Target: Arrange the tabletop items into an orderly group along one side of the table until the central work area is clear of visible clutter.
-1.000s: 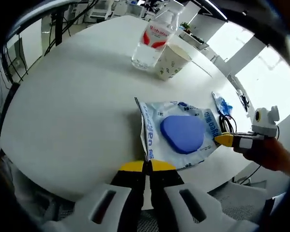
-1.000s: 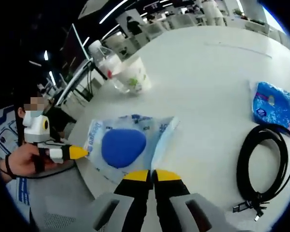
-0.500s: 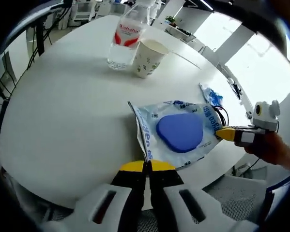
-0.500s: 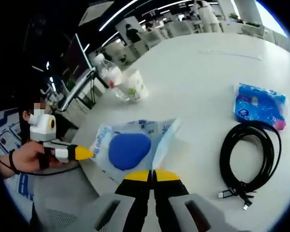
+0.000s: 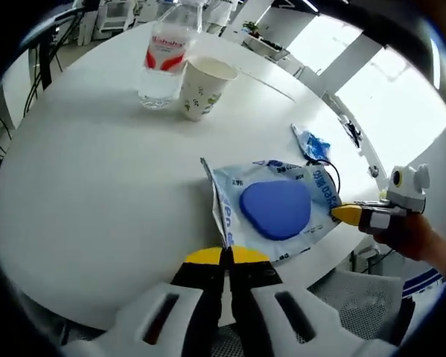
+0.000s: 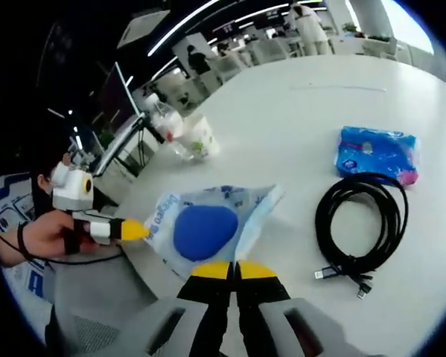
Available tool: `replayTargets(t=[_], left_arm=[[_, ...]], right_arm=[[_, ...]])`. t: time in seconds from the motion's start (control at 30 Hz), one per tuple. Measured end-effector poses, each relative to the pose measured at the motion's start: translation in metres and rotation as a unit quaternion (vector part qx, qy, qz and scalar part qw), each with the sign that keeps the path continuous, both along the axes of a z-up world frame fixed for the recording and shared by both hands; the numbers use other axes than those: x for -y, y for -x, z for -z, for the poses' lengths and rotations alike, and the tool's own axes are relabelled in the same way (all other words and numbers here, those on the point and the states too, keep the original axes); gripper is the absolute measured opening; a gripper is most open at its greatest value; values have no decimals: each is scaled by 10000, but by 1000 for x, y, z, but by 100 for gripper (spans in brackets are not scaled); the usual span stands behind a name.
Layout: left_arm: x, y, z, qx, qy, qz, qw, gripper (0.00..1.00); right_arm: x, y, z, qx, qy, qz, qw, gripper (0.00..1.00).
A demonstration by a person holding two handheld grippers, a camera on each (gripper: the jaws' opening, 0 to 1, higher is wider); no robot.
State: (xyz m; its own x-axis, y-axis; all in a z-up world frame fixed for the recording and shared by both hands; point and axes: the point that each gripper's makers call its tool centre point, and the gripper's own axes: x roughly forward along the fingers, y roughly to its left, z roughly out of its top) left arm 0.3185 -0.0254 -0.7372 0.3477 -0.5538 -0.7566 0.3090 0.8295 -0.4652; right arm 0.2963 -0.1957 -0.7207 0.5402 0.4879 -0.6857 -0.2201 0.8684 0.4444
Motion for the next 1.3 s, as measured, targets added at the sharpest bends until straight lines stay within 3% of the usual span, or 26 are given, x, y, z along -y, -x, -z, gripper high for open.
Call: replayTargets(t=[0.37, 0.57, 0.77, 1.13, 1.3], left_arm=[[39, -25, -10, -21, 481, -93, 9988, 0], [62, -47, -14, -68, 818, -305, 9962, 0], [79, -72, -28, 104, 1047, -444, 9935, 0], [75, -115, -28, 258, 1054, -780, 9910, 0], [71, -124, -23, 273, 980, -912, 9906, 0]], right_arm=[[37, -6, -13, 145, 45, 425, 9990, 0], [58, -21, -17, 223, 136, 560, 9981, 0], [73, -36, -21, 268, 157, 694, 9971, 0], [71, -78, -25, 416, 151, 595, 9972, 0], [66, -94, -20, 395, 156, 517, 9978, 0]])
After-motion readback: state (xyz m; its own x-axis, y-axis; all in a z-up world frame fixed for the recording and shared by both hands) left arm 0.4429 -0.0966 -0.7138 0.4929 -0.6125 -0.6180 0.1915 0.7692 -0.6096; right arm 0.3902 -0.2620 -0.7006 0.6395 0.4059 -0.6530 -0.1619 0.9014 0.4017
